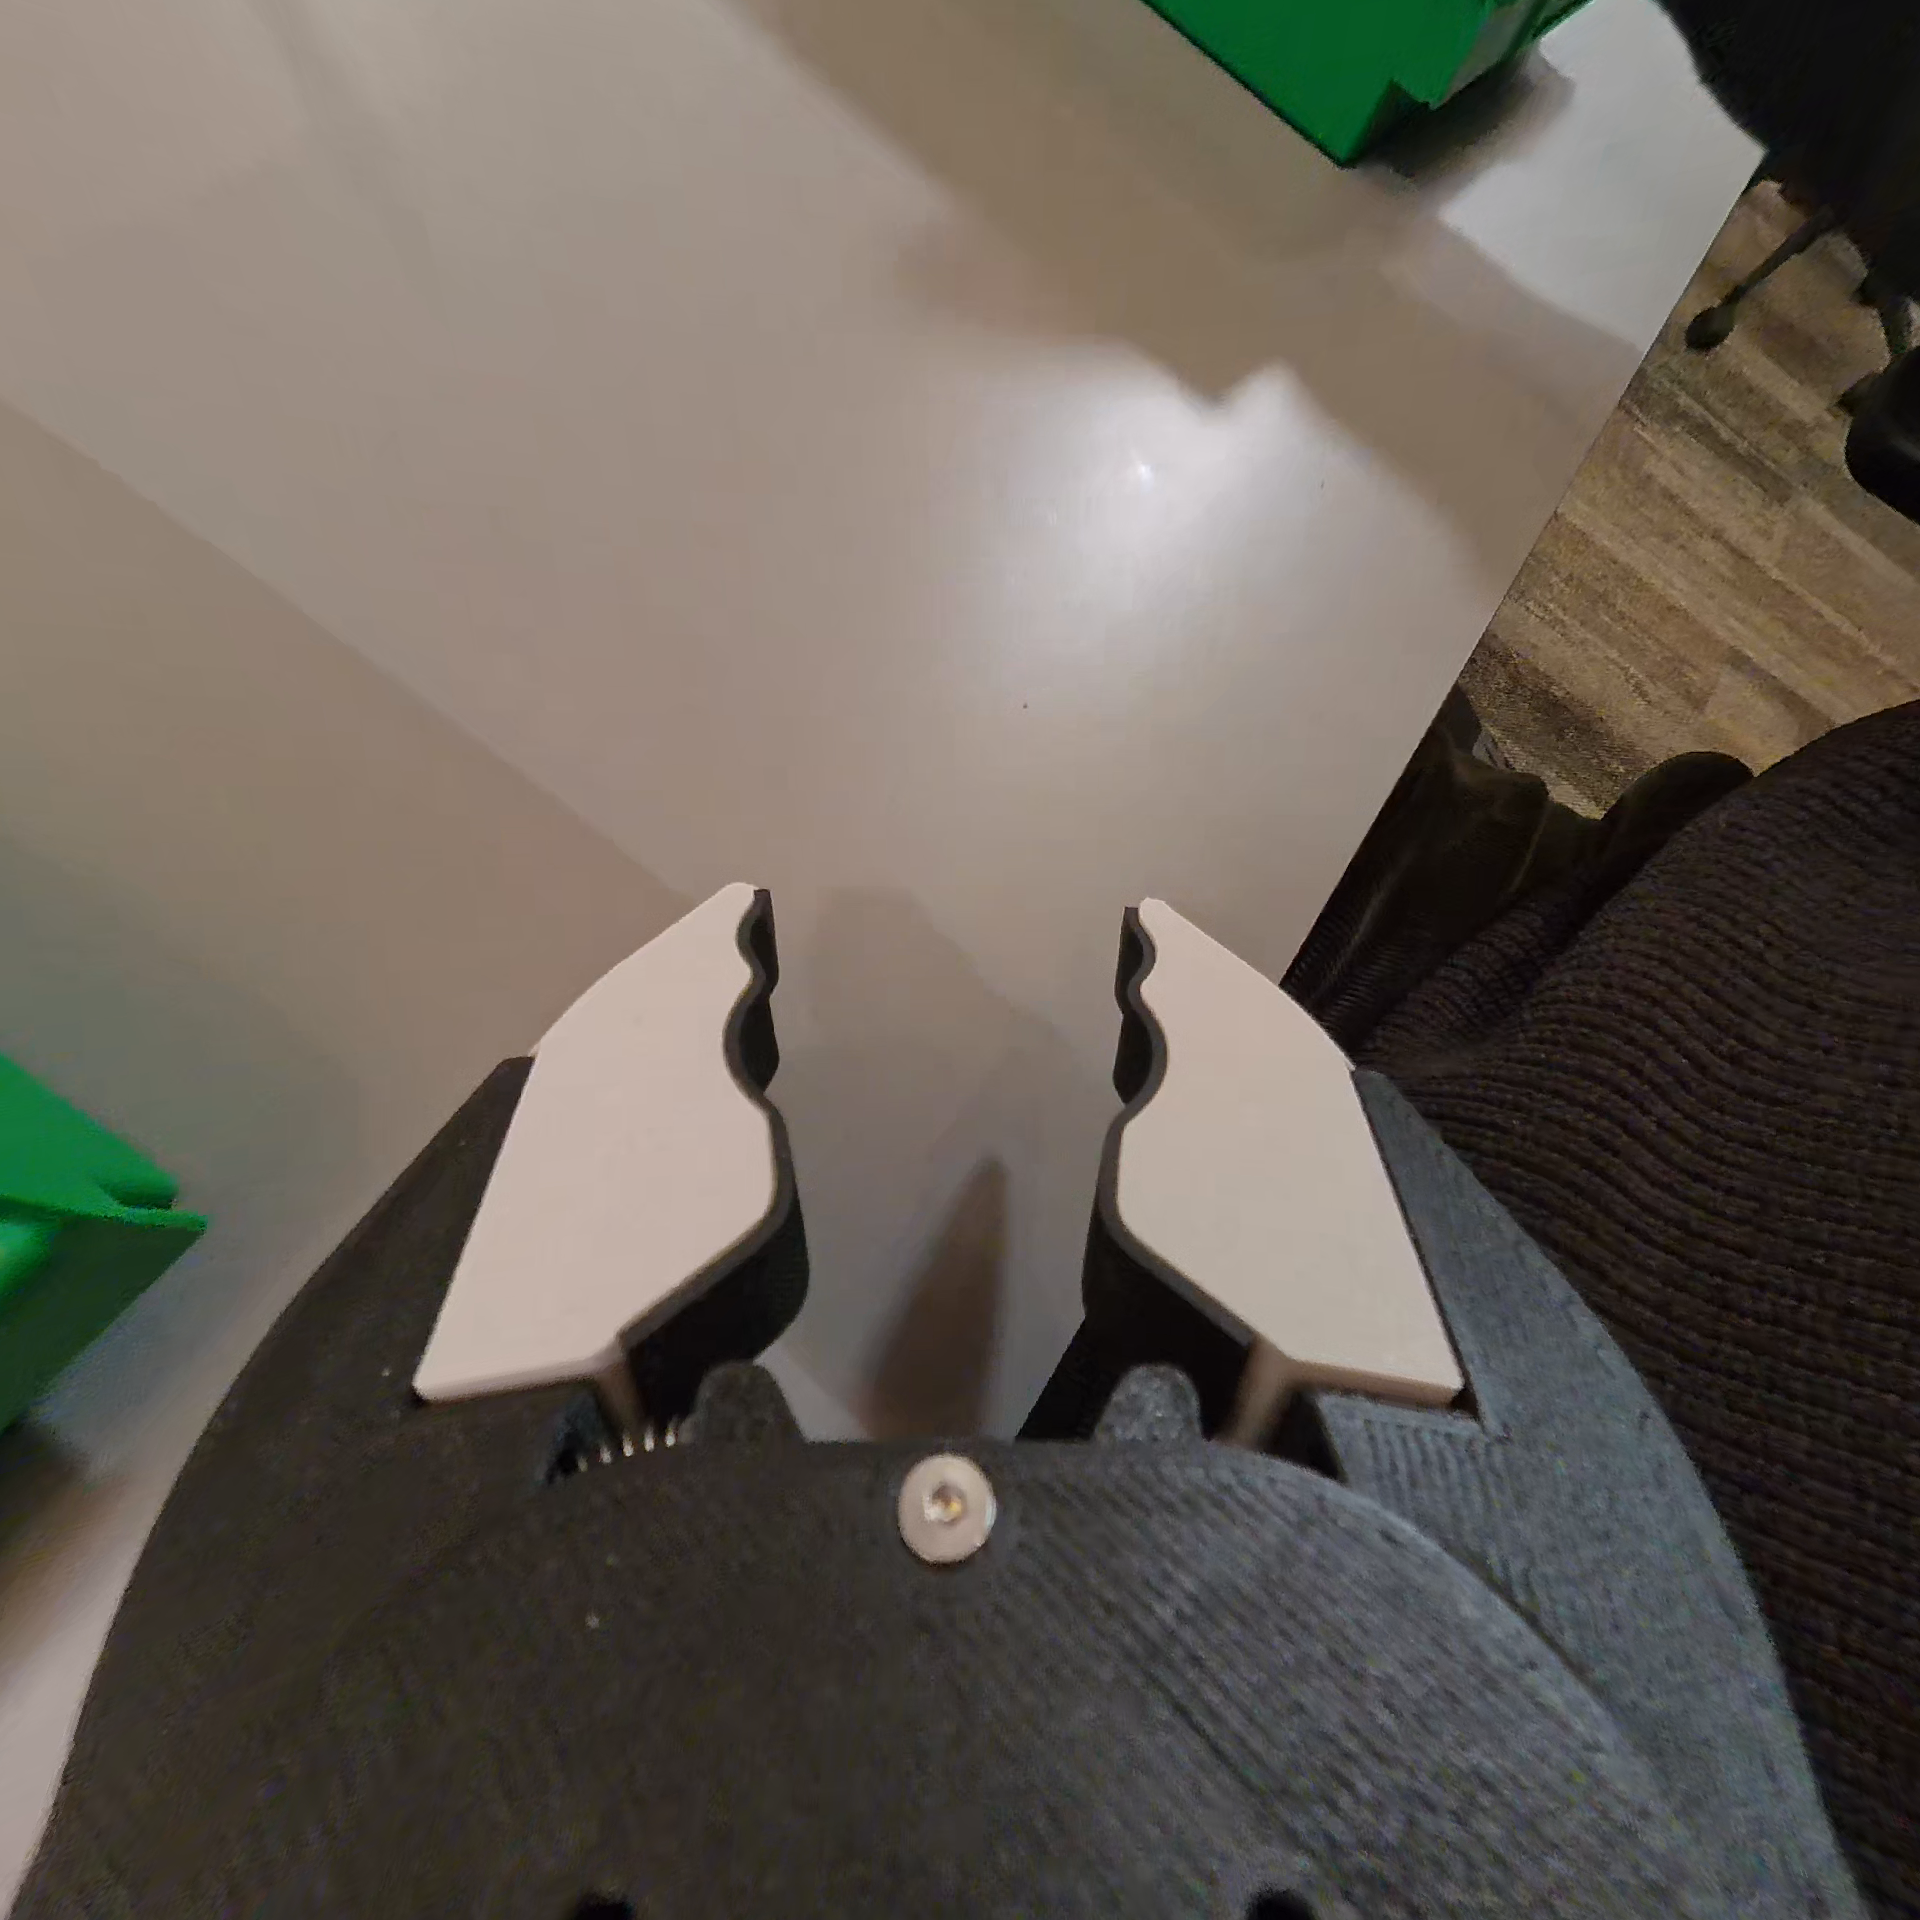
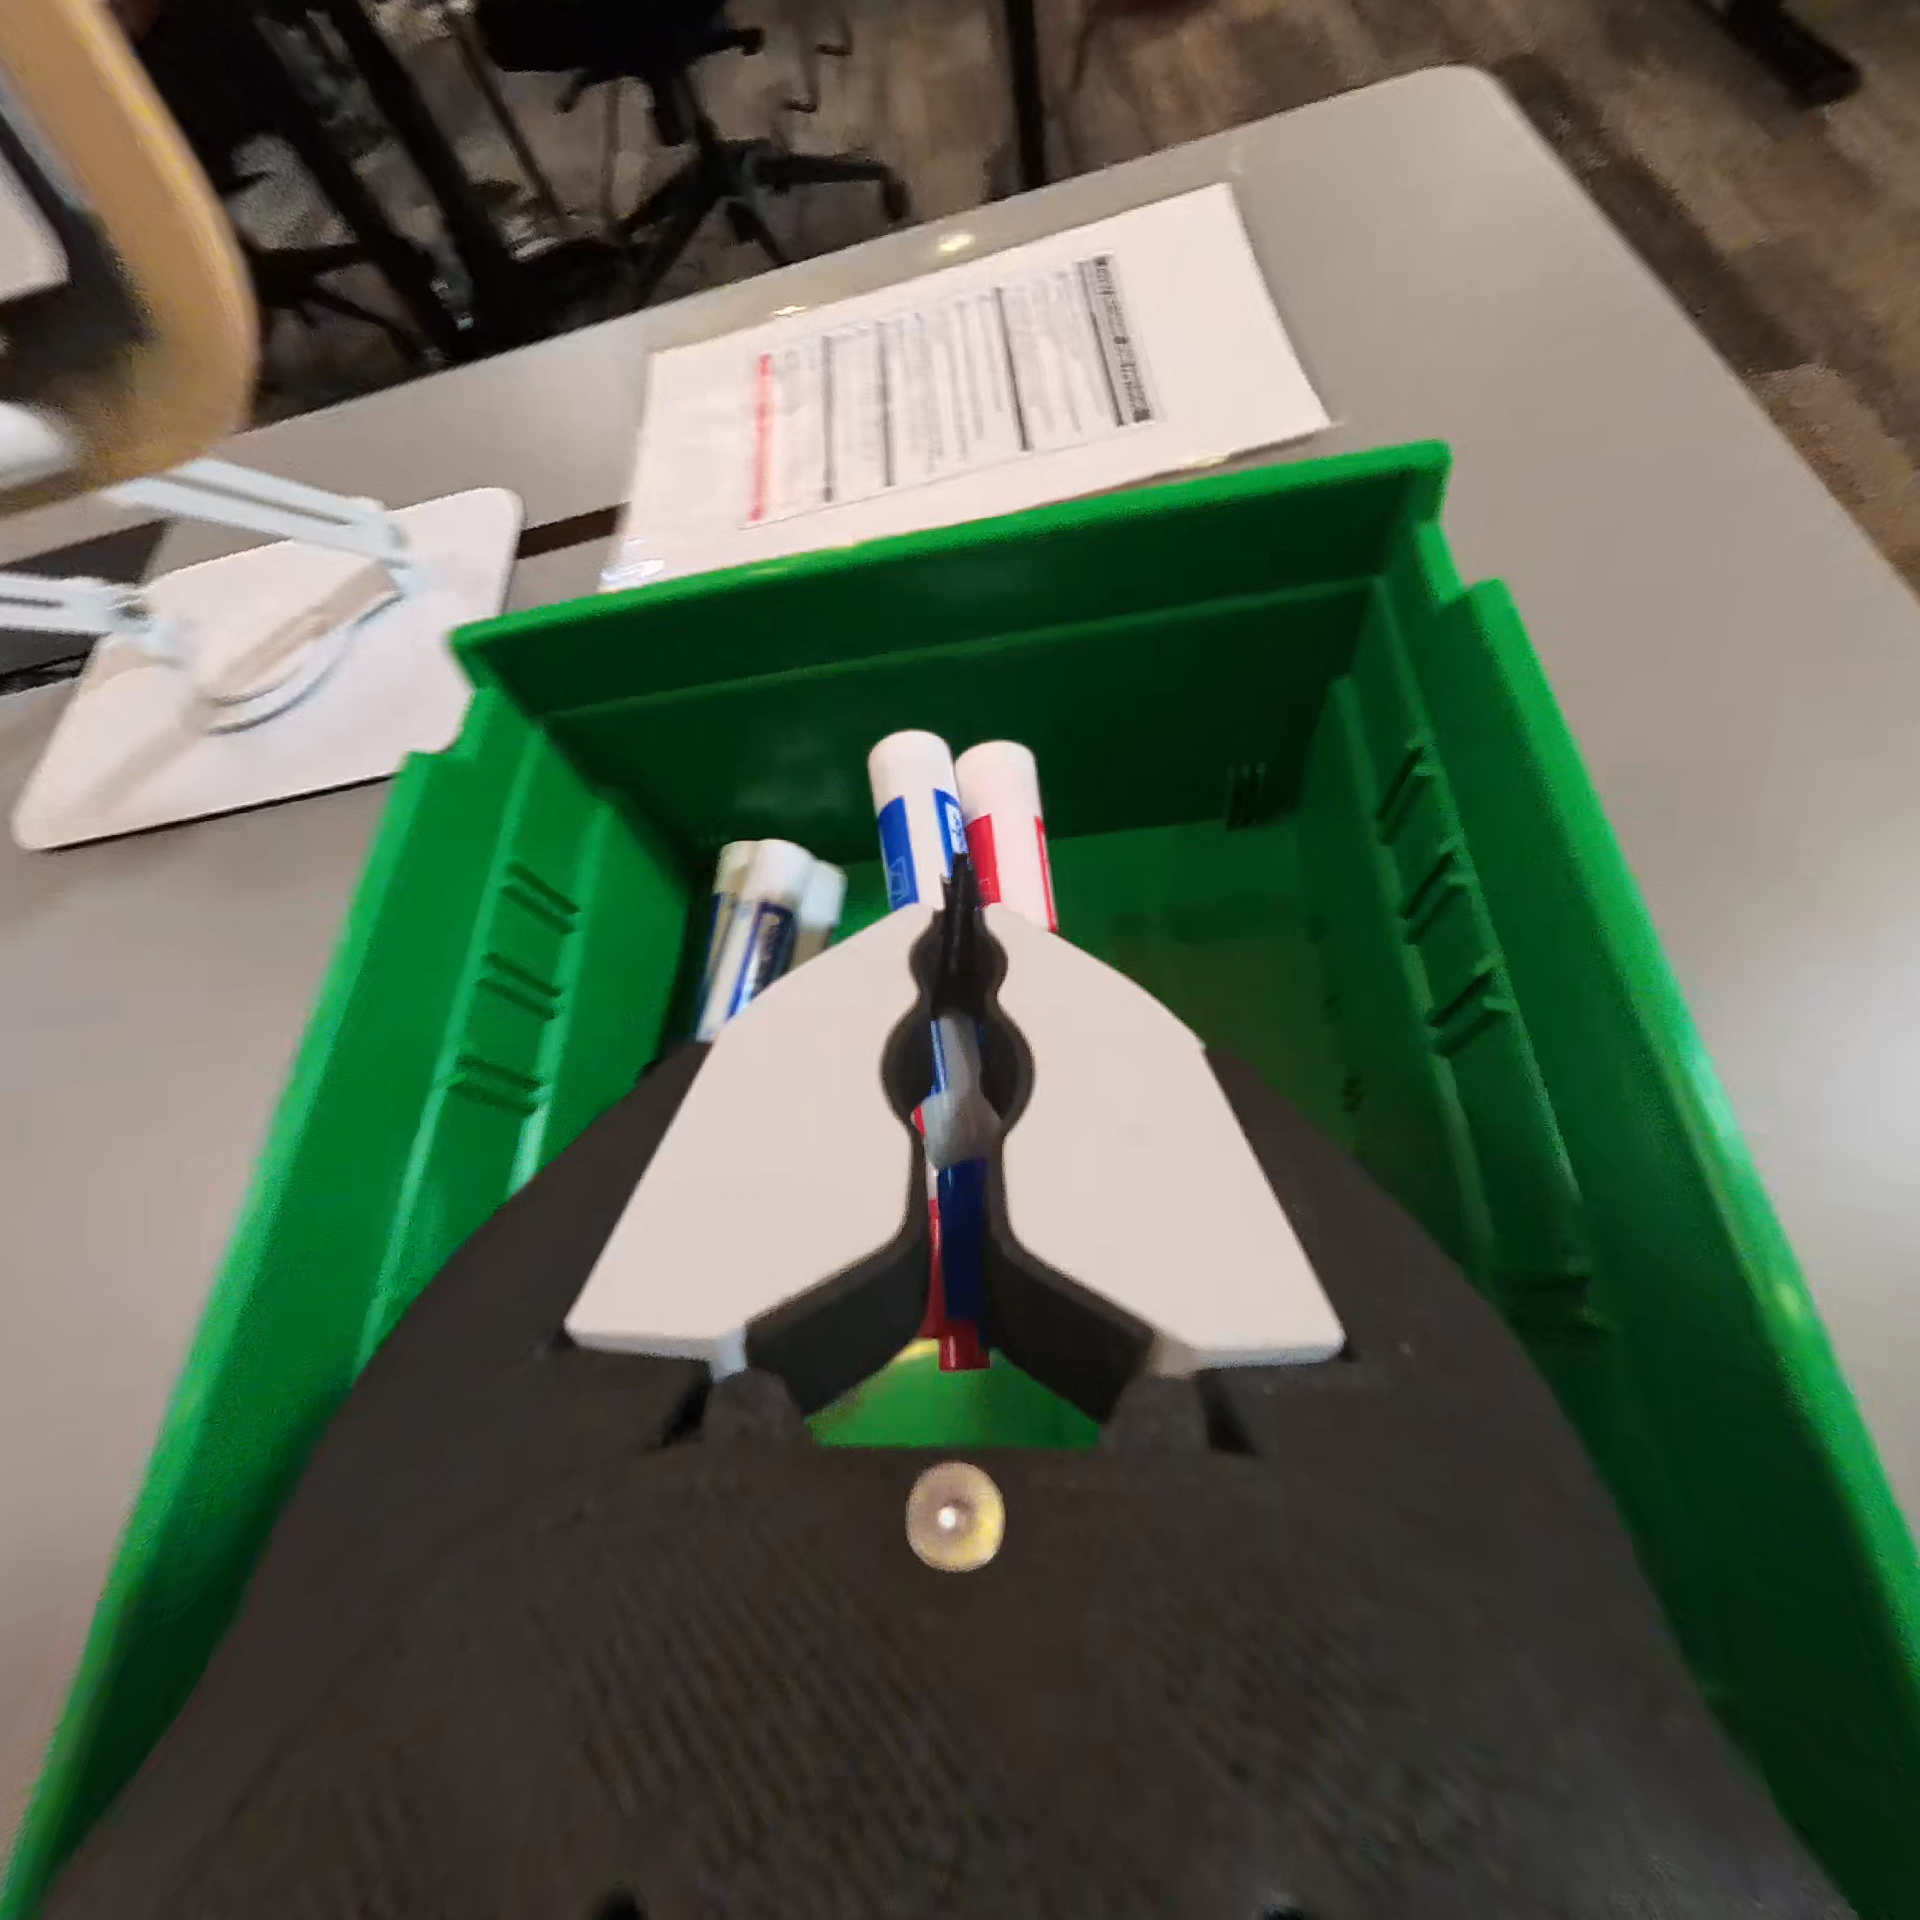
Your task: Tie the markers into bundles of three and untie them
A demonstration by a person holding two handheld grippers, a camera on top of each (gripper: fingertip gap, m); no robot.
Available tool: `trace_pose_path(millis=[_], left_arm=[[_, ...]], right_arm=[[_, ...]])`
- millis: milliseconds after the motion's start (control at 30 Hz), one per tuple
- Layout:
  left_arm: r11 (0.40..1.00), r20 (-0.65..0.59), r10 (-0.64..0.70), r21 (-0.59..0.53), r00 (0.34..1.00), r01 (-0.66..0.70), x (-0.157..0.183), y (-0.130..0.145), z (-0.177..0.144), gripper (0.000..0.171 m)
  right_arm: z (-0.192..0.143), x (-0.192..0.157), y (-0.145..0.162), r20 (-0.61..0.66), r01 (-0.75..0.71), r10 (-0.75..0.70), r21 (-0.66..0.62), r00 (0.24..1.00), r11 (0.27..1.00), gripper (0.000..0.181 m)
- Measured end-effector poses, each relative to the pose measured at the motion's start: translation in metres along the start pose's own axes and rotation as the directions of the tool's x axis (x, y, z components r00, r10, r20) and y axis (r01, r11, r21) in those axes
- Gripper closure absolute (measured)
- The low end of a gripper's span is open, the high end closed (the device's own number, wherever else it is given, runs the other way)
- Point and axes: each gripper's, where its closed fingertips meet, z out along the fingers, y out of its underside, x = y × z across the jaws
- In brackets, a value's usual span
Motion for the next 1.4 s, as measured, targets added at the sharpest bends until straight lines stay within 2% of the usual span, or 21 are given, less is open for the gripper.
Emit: trace_pose_path(millis=[100,500,567,700,933,1100,1267,1400], left_arm=[[1.000,0.006,-0.002,-0.007,1.000,0.002,-0.001,0.001,0.001,0.107],[1.000,0.003,0.000,-0.016,1.000,0.000,-0.002,0.003,0.002,0.107],[1.000,0.001,-0.001,-0.017,1.000,0.001,-0.002,0.003,0.001,0.107],[1.000,-0.001,0.001,-0.022,1.000,-0.001,-0.001,0.004,0.002,0.107],[1.000,-0.004,0.006,-0.031,1.000,-0.007,0.000,0.006,0.003,0.107],[0.999,-0.003,0.009,-0.035,1.000,-0.009,0.000,0.006,0.003,0.107],[0.999,-0.001,0.011,-0.037,1.000,-0.011,0.000,0.006,0.003,0.107],[0.999,0.001,0.008,-0.032,1.000,-0.008,-0.001,0.005,0.003,0.107]], right_arm=[[0.015,0.009,0.009,-0.072,-0.046,0.046,0.007,0.996,0.999,0.177],[0.029,-0.006,0.033,0.017,-0.152,0.154,-0.062,0.988,0.986,0.176],[0.027,-0.007,0.032,0.035,-0.154,0.157,-0.070,0.987,0.986,0.172],[0.019,-0.011,0.025,0.073,-0.152,0.158,-0.078,0.985,0.985,0.147],[-0.006,-0.005,0.007,0.116,-0.178,0.182,-0.041,0.976,0.983,0.132],[-0.011,-0.001,0.007,0.138,-0.196,0.203,-0.057,0.970,0.979,0.129],[-0.002,-0.003,0.020,0.155,-0.222,0.235,-0.100,0.959,0.970,0.130],[-0.009,-0.010,0.007,0.201,-0.217,0.223,-0.054,0.954,0.975,0.134]])
